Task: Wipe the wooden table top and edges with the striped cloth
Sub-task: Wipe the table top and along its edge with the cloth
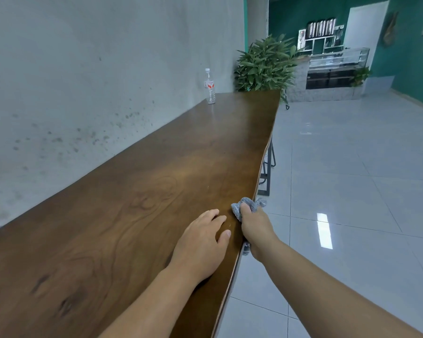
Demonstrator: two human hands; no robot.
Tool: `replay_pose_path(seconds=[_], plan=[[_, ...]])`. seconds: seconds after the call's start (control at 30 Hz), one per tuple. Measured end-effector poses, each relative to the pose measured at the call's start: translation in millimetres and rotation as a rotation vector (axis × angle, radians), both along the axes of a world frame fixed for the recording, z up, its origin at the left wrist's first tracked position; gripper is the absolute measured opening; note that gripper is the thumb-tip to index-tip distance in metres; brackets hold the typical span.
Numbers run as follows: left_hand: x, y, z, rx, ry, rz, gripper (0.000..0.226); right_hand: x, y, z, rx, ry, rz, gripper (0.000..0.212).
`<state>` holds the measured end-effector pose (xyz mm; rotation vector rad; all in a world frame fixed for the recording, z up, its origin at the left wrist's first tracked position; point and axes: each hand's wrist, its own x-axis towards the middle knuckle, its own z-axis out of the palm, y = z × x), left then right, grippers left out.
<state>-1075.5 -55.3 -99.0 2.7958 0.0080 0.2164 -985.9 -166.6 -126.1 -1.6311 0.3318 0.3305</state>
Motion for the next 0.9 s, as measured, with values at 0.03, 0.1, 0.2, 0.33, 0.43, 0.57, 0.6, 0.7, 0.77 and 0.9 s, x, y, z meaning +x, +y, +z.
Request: replay_pose_path(seconds=[0.03,0.1,0.2,0.33,0.43,0.57,0.6,0.7,0.77,0.9], plan=[[-1,0,-1,-0.006,-0.007,0.0,0.047,-4,1,-2,-0.004,0.0,0.001,0.05],[-2,-1,-2,-0.019,-0.024,0.002,0.047,-5,1,-3,-0.011,-0.001,0.001,0.048],[-1,-1,-2,-0.029,-0.035,0.017,0.047,7,2,0,-0.031,-0.013,-0.006,0.05],[-1,-2,-2,-0.023,-0.042,0.027,0.046,30,-1,7,-0.048,-0.022,-0.021,0.058],[-2,-3,0,-0.019,-0.032,0.038,0.045,37,-2,11,-0.043,-0.023,-0.027,0.058],[-5,-3,2,-0.013,-0.003,0.035,0.045,24,-2,11,-0.001,-0.003,-0.009,0.06],[-7,-3,3,-0.01,0.012,0.038,0.046,17,-2,11,0.011,0.005,0.002,0.059],[-18,-3,4,-0.007,0.038,0.06,0.048,-10,-2,8,0.038,0.018,0.041,0.055],[-24,-4,4,-0.006,0.04,0.071,0.049,-22,-1,5,0.043,0.005,0.049,0.053],[-26,-5,1,-0.006,0.011,0.096,0.048,-23,0,5,0.01,-0.018,0.054,0.052]])
